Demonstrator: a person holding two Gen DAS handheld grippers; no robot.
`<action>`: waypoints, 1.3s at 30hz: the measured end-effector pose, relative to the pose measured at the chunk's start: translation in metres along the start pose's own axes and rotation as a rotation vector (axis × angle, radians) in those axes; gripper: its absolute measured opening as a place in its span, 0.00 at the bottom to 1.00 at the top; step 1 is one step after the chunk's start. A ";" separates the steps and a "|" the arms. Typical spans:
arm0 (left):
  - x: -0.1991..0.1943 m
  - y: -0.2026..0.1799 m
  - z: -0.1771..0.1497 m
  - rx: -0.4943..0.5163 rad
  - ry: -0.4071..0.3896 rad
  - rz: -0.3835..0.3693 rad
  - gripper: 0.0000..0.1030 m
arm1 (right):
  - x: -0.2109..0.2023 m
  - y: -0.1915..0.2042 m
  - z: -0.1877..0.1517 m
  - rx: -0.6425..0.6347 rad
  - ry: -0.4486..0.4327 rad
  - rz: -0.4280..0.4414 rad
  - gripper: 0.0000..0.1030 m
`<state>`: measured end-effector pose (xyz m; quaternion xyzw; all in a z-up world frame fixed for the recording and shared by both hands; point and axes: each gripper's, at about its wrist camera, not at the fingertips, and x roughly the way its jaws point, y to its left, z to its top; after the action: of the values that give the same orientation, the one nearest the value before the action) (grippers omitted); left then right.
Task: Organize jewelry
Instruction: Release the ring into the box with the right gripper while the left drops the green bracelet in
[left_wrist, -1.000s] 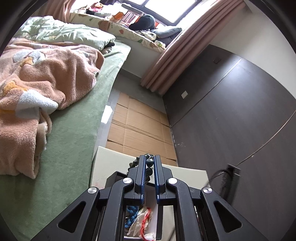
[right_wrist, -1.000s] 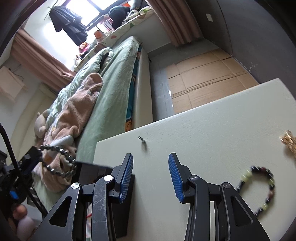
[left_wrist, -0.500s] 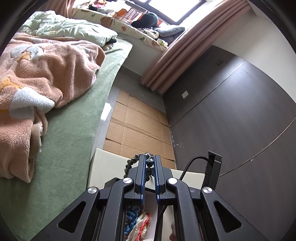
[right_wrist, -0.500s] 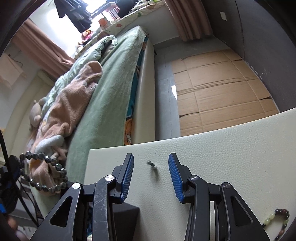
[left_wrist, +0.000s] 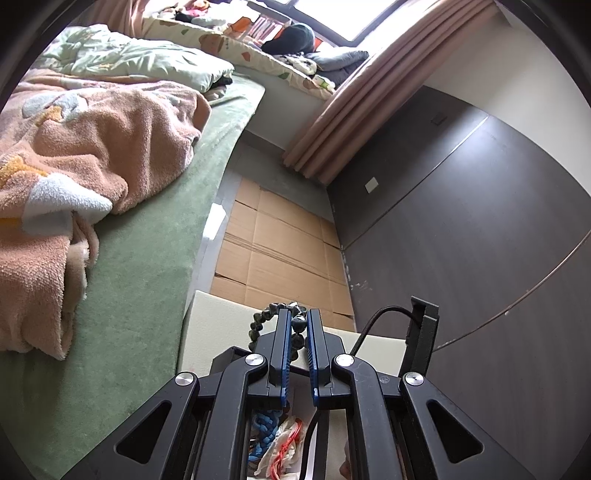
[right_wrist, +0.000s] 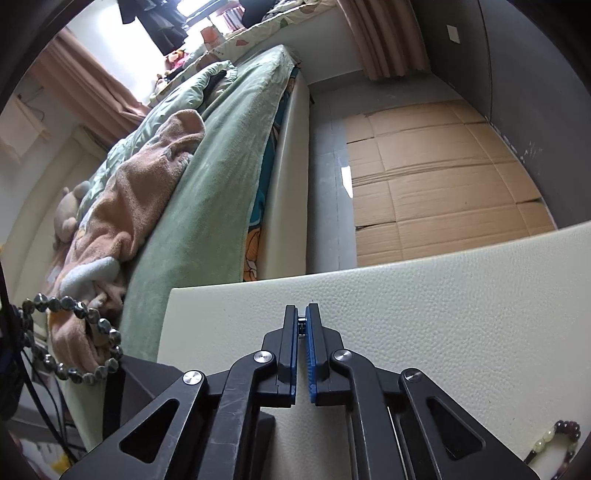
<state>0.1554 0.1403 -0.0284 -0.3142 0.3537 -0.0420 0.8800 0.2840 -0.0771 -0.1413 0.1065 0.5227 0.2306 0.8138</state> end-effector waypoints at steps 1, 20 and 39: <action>0.000 -0.001 -0.001 0.004 0.001 0.001 0.08 | -0.002 -0.003 -0.001 0.014 -0.002 -0.001 0.06; -0.026 -0.008 -0.026 0.034 -0.022 0.034 0.08 | -0.083 0.023 -0.026 0.033 -0.080 0.183 0.06; -0.027 -0.020 -0.043 0.056 0.000 -0.005 0.08 | -0.110 0.031 -0.056 0.053 -0.093 0.172 0.48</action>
<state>0.1103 0.1099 -0.0242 -0.2902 0.3517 -0.0540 0.8883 0.1872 -0.1072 -0.0640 0.1832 0.4792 0.2806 0.8112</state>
